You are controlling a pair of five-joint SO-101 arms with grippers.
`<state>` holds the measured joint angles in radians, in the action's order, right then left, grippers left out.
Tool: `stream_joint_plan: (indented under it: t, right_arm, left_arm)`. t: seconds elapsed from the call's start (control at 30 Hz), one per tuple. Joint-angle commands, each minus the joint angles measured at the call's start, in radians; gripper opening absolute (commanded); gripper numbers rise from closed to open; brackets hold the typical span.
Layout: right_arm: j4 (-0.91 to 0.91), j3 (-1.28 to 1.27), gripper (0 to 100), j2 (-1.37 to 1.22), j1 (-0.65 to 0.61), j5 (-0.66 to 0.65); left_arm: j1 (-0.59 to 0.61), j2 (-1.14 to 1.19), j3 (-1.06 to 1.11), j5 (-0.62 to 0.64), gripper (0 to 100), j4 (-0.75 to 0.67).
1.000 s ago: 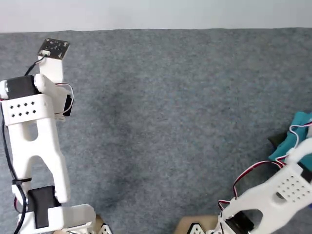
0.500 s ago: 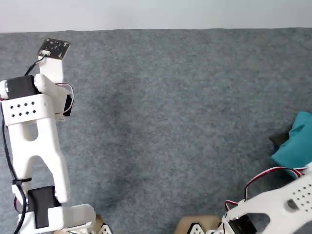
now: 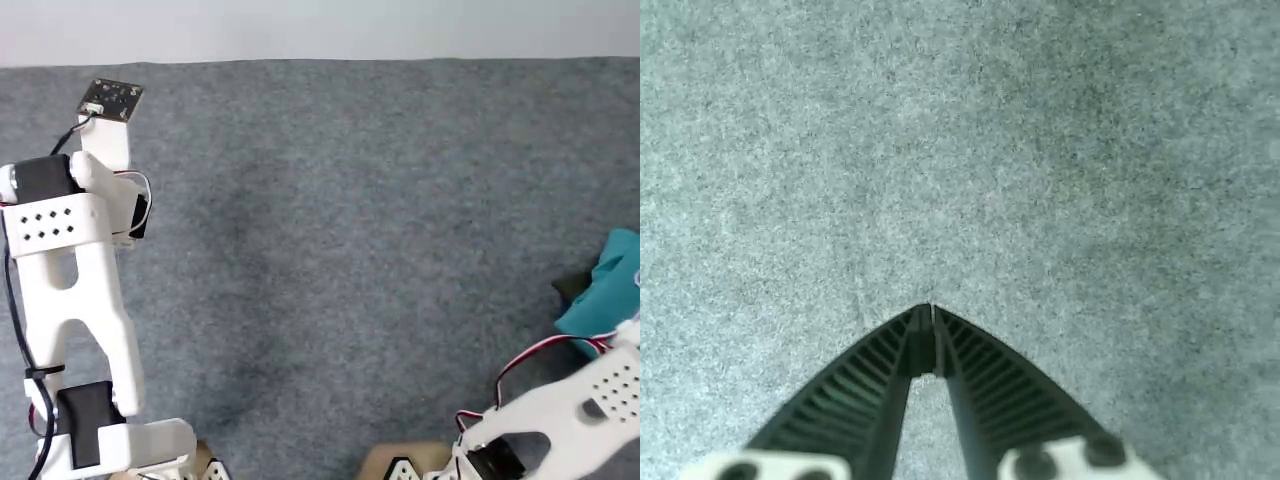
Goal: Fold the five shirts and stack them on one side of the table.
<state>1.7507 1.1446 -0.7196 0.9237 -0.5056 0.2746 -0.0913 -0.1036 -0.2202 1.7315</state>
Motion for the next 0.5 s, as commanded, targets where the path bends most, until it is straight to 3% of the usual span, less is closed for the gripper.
stream_joint_plan:
  t: [0.0, 0.07, 0.27, 0.47]
  right_arm:
    - [0.045, 0.025, 1.0, 0.143, -0.054, 0.015]
    - [0.045, -0.018, 1.0, 0.202, -0.091, 0.015]
    - [0.045, -0.249, 1.0, 0.435, -0.186, 0.015]
    - [0.045, -0.574, 1.0, 0.677, -0.24, 0.015]
  left_arm:
    - [-0.006, -0.048, -0.007, 0.0, 1, 0.02]
    - [-0.006, -0.048, -0.007, 0.025, 1, 0.02]
    - [-0.002, -0.063, -0.008, 0.256, 1, 0.023]
    - [-0.057, -0.226, -0.002, 0.331, 1, 0.021]
